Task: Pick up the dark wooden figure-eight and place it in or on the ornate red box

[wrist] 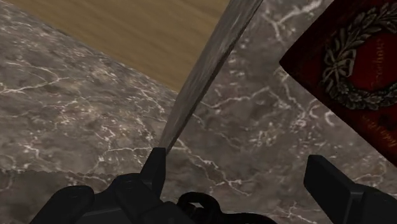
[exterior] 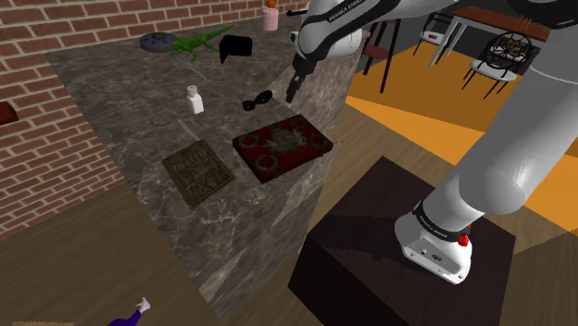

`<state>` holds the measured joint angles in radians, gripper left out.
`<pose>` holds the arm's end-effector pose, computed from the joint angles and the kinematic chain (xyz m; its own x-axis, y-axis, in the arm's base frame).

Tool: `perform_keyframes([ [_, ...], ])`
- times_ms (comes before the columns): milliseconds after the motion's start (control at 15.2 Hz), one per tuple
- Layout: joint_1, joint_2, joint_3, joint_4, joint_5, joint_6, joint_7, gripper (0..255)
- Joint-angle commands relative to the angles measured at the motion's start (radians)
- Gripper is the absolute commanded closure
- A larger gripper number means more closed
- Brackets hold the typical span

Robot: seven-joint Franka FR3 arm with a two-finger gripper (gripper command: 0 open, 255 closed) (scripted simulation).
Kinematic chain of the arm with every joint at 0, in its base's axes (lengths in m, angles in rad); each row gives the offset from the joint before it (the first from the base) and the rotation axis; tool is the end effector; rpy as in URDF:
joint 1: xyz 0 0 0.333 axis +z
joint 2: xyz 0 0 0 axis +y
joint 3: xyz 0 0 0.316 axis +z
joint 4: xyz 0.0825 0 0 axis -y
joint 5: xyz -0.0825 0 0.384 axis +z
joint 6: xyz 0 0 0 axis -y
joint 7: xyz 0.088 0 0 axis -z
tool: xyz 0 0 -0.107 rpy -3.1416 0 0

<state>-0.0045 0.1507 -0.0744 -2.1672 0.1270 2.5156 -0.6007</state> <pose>0.5722 -0.0457 0.3452 0.8885 0.4103 0.2056 0.4109 -0.9107 0.0416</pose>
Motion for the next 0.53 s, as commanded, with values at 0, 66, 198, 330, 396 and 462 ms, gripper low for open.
perform_keyframes([
  [0, -0.006, 0.074, 0.009, 0.057, 0.027, 0.039, -0.041, 0],
  [66, -0.011, 0.110, 0.015, 0.090, 0.039, 0.052, -0.060, 0],
  [198, -0.020, 0.182, 0.027, 0.160, 0.060, 0.074, -0.096, 0],
  [330, -0.027, 0.227, 0.036, 0.199, 0.070, 0.091, -0.112, 0],
  [396, -0.027, 0.239, 0.038, 0.203, 0.072, 0.099, -0.113, 0],
  [462, -0.027, 0.252, 0.039, 0.207, 0.074, 0.107, -0.115, 0],
])
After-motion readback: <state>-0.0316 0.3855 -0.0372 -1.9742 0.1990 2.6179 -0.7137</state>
